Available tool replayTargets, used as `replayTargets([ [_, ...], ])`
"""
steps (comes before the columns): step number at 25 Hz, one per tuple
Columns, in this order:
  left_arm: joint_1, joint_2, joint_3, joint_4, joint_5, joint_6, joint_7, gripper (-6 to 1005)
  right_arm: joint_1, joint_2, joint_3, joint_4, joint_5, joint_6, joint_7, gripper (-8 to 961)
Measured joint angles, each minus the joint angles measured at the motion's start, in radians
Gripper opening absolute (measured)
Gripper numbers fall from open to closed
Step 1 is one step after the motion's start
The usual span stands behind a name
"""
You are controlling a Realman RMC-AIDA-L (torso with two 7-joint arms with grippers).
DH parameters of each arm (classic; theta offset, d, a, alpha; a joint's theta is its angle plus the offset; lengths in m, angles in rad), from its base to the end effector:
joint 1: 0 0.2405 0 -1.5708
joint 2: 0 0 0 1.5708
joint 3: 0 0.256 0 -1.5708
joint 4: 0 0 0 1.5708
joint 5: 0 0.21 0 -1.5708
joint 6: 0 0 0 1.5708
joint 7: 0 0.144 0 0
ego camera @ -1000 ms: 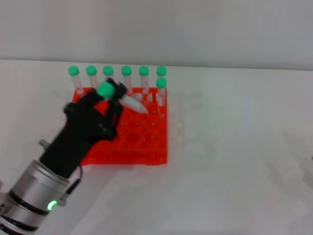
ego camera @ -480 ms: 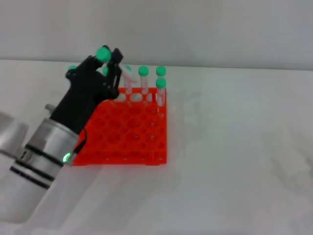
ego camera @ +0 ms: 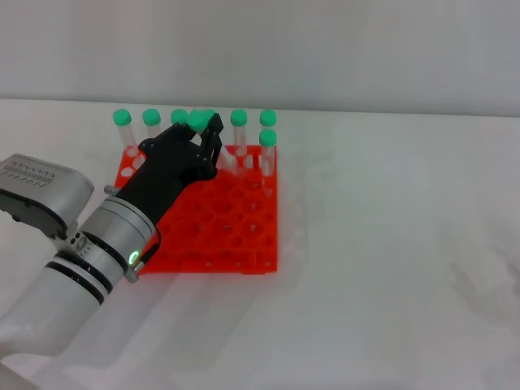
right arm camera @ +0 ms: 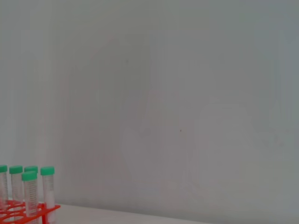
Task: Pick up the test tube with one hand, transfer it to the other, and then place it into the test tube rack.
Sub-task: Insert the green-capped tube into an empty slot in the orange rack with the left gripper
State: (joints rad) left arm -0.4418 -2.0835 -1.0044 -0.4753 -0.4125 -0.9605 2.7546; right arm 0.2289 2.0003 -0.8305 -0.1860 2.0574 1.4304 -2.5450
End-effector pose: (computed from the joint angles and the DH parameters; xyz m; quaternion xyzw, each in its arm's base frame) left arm -0.2367 0.3547 -0.0612 -0.7555 -0.2580 -0.4032 0.4474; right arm 0.3705 0.2555 0.0265 -0.7804 0.2191 0.3278 0.4852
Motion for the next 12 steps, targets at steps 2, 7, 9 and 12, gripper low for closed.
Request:
replayTargets([
  [2, -0.010, 0.002, -0.001, 0.007, -0.001, 0.023, 0.001, 212, 0.000, 0.000, 0.000, 0.000, 0.000, 0.000, 0.000, 754],
  [7, -0.039, 0.004, -0.002, 0.017, -0.002, 0.047, 0.012, 212, 0.002, 0.000, 0.001, 0.000, 0.000, 0.001, 0.000, 753],
  [9, -0.049, 0.004, -0.002, 0.018, -0.002, 0.053, 0.017, 212, 0.002, 0.000, 0.001, 0.000, 0.000, 0.001, 0.000, 753],
  [12, -0.059, 0.004, -0.002, 0.020, 0.001, 0.064, 0.018, 212, 0.003, 0.001, 0.001, 0.002, 0.000, 0.001, 0.000, 753],
])
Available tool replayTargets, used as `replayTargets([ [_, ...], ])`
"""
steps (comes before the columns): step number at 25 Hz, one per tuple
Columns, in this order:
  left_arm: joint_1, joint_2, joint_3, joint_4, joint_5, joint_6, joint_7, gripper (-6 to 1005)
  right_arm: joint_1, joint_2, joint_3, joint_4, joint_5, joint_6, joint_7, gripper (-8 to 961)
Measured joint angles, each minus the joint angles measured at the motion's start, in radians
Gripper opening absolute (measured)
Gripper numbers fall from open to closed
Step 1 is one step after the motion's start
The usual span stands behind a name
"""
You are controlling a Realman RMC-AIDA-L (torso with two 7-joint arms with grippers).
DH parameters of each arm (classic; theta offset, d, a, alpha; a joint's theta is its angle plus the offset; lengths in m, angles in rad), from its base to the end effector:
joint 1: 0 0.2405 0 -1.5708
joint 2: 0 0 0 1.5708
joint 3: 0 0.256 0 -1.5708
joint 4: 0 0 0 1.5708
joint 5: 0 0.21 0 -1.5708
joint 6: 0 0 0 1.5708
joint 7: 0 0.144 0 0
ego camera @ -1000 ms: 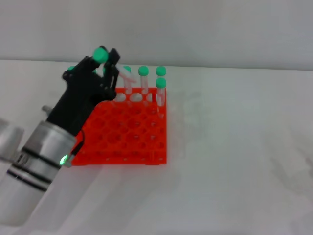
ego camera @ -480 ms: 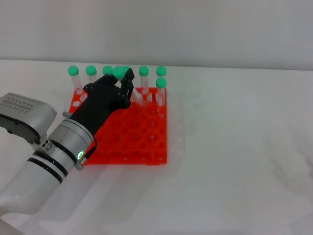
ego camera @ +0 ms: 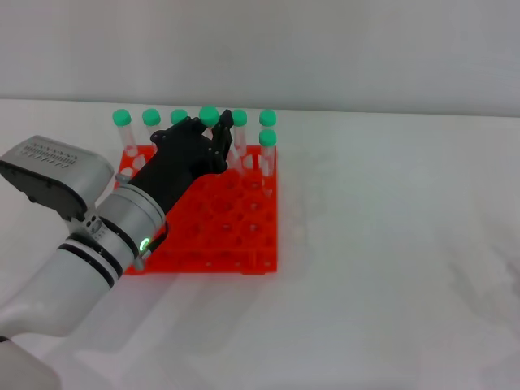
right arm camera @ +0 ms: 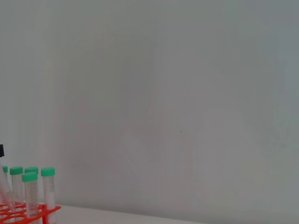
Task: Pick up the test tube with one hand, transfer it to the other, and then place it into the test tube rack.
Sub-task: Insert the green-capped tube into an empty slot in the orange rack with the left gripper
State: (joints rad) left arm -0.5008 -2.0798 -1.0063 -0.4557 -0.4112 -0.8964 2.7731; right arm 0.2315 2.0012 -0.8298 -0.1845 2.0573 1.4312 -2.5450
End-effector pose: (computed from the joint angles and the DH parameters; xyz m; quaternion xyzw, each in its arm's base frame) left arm -0.2299 0.3695 -0.0651 -0.7730 -0.2481 -0.3770 0.4459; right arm 0.3697 0.2562 0.0260 -0.7804 0.2189 0.3291 0.4846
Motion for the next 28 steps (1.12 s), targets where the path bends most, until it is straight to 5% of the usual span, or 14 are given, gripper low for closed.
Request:
replayTargets([
  [28, -0.084, -0.001, 0.004, 0.093, 0.011, 0.062, 0.008, 266, -0.004, 0.001, 0.000, 0.002, 0.000, 0.020, 0.005, 749],
])
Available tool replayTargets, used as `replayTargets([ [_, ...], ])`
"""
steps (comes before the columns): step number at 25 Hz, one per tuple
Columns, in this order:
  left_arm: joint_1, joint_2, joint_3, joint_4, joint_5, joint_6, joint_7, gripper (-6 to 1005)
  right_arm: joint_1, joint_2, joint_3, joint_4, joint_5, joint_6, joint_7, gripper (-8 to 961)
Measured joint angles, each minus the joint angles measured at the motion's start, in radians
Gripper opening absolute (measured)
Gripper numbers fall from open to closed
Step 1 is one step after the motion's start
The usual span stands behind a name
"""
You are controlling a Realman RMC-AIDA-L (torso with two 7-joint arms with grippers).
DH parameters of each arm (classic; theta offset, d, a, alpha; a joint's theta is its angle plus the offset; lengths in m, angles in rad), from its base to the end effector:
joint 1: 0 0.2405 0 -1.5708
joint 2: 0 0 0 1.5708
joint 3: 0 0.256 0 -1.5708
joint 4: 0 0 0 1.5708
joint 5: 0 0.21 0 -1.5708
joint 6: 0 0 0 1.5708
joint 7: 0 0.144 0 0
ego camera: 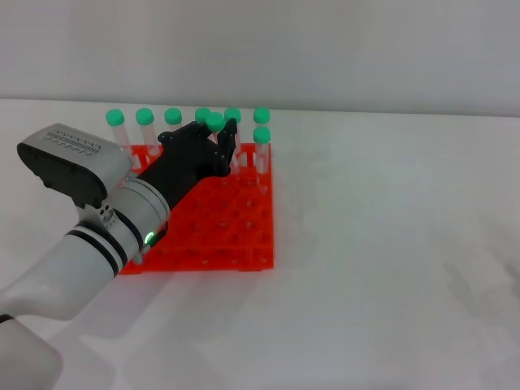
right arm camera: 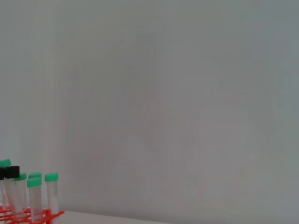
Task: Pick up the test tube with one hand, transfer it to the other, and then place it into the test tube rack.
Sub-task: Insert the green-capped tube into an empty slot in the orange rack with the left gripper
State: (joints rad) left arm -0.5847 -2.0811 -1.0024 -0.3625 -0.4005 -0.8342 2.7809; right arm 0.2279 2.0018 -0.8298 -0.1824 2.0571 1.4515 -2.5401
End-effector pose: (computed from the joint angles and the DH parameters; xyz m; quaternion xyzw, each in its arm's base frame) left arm -0.2342 0.3846 -0.0713 -0.7978 -0.2395 -0.3256 0.4473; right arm 0.3679 0.2539 0.0261 -0.7793 0.2174 0.3375 0.4813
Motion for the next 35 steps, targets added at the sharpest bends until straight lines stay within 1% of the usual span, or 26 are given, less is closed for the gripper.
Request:
replayTargets([
  [9, 0.003, -0.001, -0.003, 0.004, -0.007, 0.003, 0.012, 314, -0.006, 0.000, 0.000, 0.000, 0.009, 0.015, -0.002, 746],
  [16, 0.009, -0.002, -0.002, 0.005, -0.002, 0.015, 0.018, 588, -0.006, 0.000, 0.000, 0.000, 0.009, 0.016, 0.001, 745],
  [20, -0.004, -0.002, -0.002, 0.001, -0.002, 0.026, 0.020, 747, -0.005, 0.000, -0.002, 0.000, 0.009, 0.019, 0.002, 745],
  [25, -0.028, -0.002, -0.003, -0.001, -0.003, 0.028, 0.020, 881, -0.005, 0.000, -0.002, 0.013, 0.009, 0.023, 0.002, 745],
  [29, -0.051, -0.002, -0.004, 0.004, -0.008, 0.034, 0.020, 881, -0.005, 0.000, -0.001, 0.014, 0.007, 0.037, 0.002, 745],
  [35, -0.073, -0.003, -0.004, 0.005, -0.007, 0.081, 0.027, 881, -0.003, 0.000, -0.002, 0.014, 0.007, 0.042, 0.002, 745],
])
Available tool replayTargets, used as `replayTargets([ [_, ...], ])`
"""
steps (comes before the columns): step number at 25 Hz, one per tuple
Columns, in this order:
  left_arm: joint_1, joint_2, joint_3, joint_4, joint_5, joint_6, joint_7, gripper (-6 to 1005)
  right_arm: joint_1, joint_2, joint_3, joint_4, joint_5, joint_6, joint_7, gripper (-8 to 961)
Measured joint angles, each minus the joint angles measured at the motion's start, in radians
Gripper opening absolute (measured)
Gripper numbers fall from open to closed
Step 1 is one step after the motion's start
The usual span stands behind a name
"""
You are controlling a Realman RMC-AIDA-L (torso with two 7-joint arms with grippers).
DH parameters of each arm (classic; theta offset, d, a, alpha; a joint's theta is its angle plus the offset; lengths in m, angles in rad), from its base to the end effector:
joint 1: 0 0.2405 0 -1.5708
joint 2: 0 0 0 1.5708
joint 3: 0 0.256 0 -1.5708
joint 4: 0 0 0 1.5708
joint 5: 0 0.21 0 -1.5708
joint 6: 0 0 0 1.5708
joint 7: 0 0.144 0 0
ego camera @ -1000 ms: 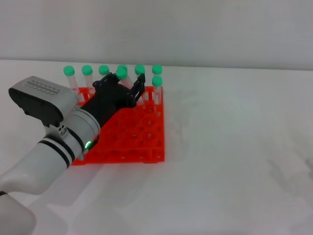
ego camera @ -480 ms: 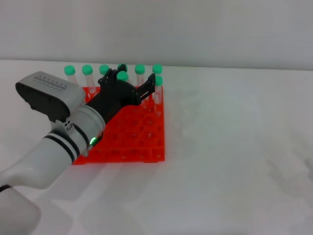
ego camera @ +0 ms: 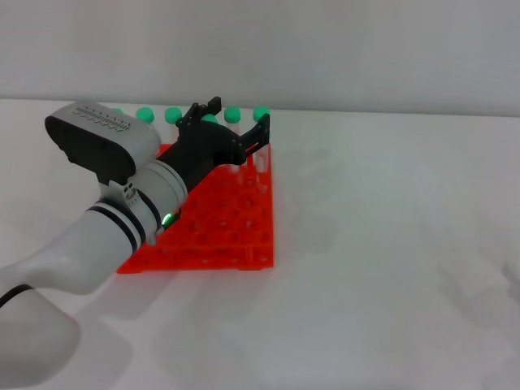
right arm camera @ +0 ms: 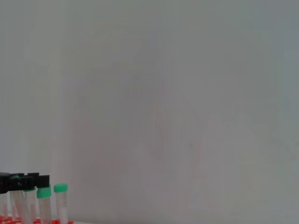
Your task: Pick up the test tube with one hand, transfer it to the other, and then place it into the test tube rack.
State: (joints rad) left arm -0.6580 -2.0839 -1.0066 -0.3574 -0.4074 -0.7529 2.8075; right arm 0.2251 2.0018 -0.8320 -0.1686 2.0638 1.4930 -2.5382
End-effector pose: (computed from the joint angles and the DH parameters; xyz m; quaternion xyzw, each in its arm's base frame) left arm -0.2170 0.4022 -0.0766 -0.8123 -0.2254 -0.3025 0.4449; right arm 0.3640 0.2497 0.0260 -0.7762 0.2137 0.3542 0.4758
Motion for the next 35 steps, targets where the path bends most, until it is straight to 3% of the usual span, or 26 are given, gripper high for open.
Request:
replayTargets([
  [9, -0.038, -0.002, 0.008, -0.002, 0.009, 0.034, 0.018, 881, 0.005, 0.000, -0.006, 0.000, -0.003, 0.000, 0.001, 746],
  [13, -0.020, -0.004, 0.004, -0.011, 0.010, -0.004, 0.018, 881, 0.002, 0.000, -0.006, 0.000, -0.003, 0.001, 0.002, 746],
  [16, 0.041, -0.003, 0.003, -0.036, 0.010, -0.112, 0.018, 881, 0.000, 0.000, -0.001, 0.000, -0.003, 0.001, 0.001, 746],
  [20, 0.175, 0.000, -0.012, -0.045, -0.002, -0.325, 0.019, 881, -0.002, 0.000, 0.007, 0.000, 0.001, -0.006, -0.003, 746],
  [21, 0.232, -0.001, -0.032, -0.034, -0.010, -0.410, 0.019, 881, -0.002, 0.000, 0.019, 0.000, 0.003, -0.008, -0.005, 746],
  [26, 0.377, -0.007, -0.061, 0.024, -0.099, -0.598, 0.018, 881, -0.003, 0.000, 0.136, 0.018, 0.005, -0.029, -0.028, 746],
  [32, 0.496, -0.019, -0.055, 0.149, -0.221, -0.653, -0.036, 881, -0.003, 0.000, 0.270, 0.055, 0.006, -0.038, -0.076, 746],
  [35, 0.513, -0.020, -0.054, 0.154, -0.220, -0.655, -0.059, 881, -0.002, 0.000, 0.286, 0.059, 0.006, -0.038, -0.079, 746],
])
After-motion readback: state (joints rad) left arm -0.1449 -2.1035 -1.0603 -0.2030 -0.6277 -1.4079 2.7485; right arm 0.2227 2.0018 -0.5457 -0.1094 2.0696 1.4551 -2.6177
